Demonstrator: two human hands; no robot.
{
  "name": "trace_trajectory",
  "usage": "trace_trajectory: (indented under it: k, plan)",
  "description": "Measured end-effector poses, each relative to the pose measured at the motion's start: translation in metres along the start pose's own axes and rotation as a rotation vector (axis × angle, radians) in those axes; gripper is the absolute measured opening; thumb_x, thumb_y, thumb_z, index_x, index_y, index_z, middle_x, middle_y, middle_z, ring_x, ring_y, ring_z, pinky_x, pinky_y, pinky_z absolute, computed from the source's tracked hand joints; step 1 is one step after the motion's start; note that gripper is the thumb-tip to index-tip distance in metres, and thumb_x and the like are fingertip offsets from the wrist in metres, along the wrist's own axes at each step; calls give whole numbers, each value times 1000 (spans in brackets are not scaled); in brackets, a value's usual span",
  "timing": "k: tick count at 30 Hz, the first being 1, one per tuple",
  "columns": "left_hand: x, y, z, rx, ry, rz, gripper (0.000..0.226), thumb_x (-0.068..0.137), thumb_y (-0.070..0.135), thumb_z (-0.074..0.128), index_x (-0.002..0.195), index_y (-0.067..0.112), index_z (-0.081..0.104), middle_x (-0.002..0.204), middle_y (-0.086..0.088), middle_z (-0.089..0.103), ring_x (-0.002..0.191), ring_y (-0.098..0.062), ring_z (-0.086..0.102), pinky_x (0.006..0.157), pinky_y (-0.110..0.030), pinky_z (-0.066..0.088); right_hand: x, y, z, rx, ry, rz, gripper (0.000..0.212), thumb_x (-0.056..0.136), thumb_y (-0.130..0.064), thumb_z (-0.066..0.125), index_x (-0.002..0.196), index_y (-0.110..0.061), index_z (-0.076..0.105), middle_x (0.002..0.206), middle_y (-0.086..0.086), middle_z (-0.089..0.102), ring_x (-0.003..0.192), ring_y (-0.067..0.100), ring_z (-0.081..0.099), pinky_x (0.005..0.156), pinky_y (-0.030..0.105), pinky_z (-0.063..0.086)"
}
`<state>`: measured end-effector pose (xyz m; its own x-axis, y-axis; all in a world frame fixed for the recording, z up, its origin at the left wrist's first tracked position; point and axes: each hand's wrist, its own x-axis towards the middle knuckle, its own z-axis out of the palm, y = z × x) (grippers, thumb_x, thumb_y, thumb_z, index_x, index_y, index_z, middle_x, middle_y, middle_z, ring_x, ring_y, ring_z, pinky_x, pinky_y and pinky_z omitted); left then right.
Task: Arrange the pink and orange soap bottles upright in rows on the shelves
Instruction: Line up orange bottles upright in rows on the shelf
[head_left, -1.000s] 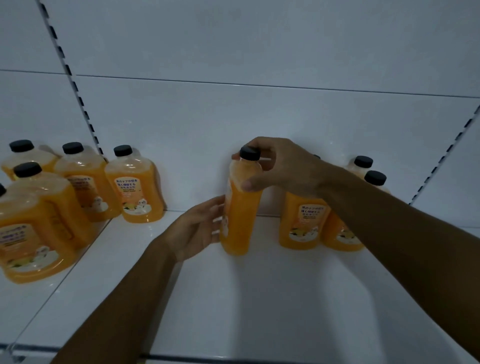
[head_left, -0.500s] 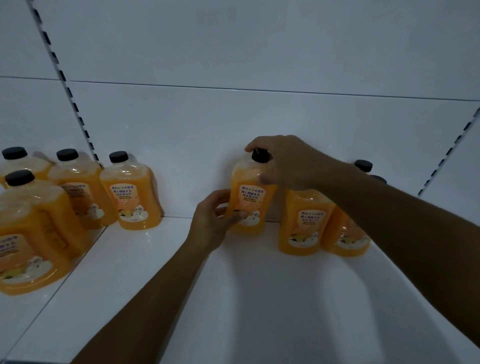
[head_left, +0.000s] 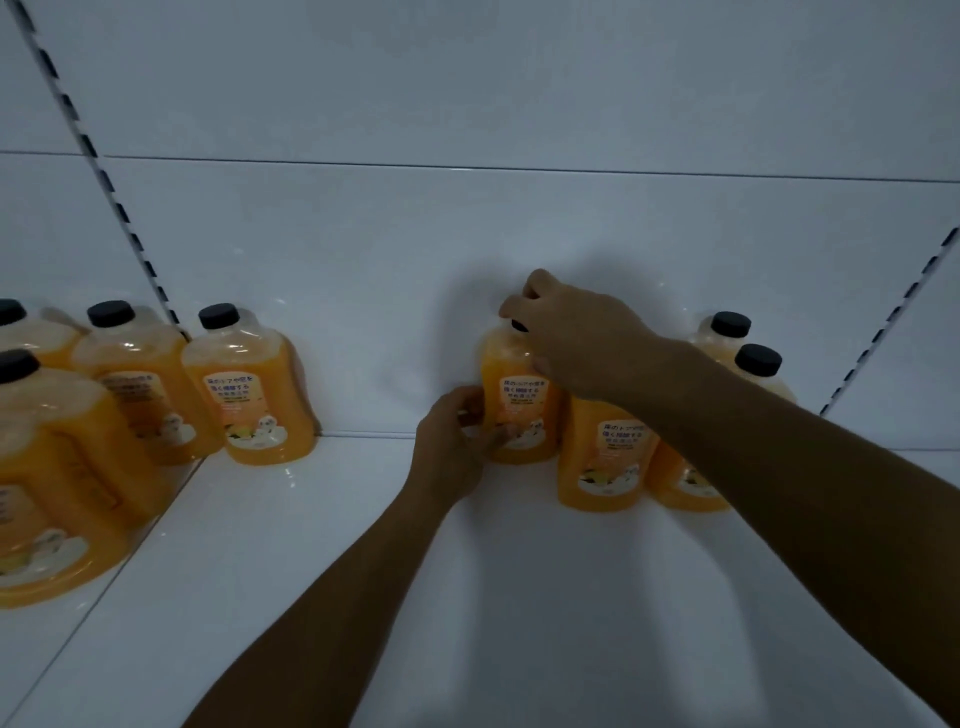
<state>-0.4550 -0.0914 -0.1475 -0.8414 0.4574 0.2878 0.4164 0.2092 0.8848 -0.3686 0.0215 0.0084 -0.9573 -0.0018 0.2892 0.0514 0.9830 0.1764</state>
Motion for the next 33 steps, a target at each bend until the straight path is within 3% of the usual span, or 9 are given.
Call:
trace_trajectory:
  k: [6, 11, 14, 18, 21, 24, 26, 29, 33]
  plan:
    - [-20, -4, -40, 112, 66, -13, 61, 76, 27, 80, 130, 15, 54, 116, 3, 61, 102, -8, 57, 85, -17, 44, 9, -28, -2, 28, 131, -105, 63, 88, -35, 64, 143, -17, 37, 145, 7, 37, 130, 27, 40, 105, 40, 36]
    - [-47, -20, -123, 109, 348, -31, 27, 85, 29, 72, 108, 22, 60, 104, 9, 63, 95, -6, 59, 78, -13, 48, 49, -92, 24, 448, 43, -103, 61, 87, -37, 67, 140, -19, 42, 140, 3, 46, 123, 23, 48, 101, 39, 43]
    - [-59, -34, -161, 131, 474, -47, 32, 89, 35, 64, 116, 22, 54, 112, 13, 58, 98, -1, 56, 79, -16, 45, 75, -127, 41, 656, 24, -82, 67, 83, -32, 72, 141, -15, 42, 137, 7, 51, 120, 23, 52, 98, 33, 44]
    - [-62, -38, -179, -18, 368, -96, 55, 87, 42, 62, 135, 31, 39, 116, 31, 51, 99, 18, 54, 68, -2, 42, 99, -158, 53, 809, 44, -48, 68, 85, -27, 72, 143, -13, 39, 136, 8, 52, 118, 21, 54, 91, 24, 40]
    - [-60, -43, -184, -76, 334, -88, 61, 89, 29, 65, 140, 30, 32, 118, 35, 46, 99, 29, 47, 68, 4, 40, 109, -172, 59, 824, 16, -46, 66, 85, -27, 71, 142, -14, 41, 131, 8, 53, 114, 23, 55, 94, 30, 45]
    - [-57, -47, -188, -103, 326, -121, 60, 87, 31, 64, 139, 32, 34, 116, 32, 49, 98, 19, 53, 69, 3, 43, 111, -179, 64, 824, 44, -18, 61, 83, -30, 73, 136, -14, 47, 126, 9, 52, 109, 24, 57, 95, 38, 49]
    - [-55, -49, -189, -155, 325, -142, 53, 88, 21, 65, 135, 29, 40, 113, 25, 54, 98, 13, 56, 68, 1, 45, 110, -182, 65, 818, 66, -9, 59, 80, -34, 75, 129, -15, 49, 121, 6, 53, 105, 22, 58, 92, 38, 50]
    - [-55, -53, -188, -152, 288, -140, 44, 88, 2, 64, 126, 19, 49, 103, 22, 57, 88, 20, 57, 63, 2, 43, 104, -184, 65, 819, 88, 2, 54, 77, -34, 77, 120, -16, 49, 114, 3, 53, 99, 22, 58, 86, 40, 52]
    - [-55, -60, -190, -77, 251, -187, 41, 82, 17, 74, 117, 27, 55, 105, 19, 62, 92, 6, 61, 71, -9, 50, 91, -180, 61, 800, 93, 6, 48, 80, -35, 74, 115, -16, 47, 113, 3, 56, 96, 23, 59, 84, 42, 52]
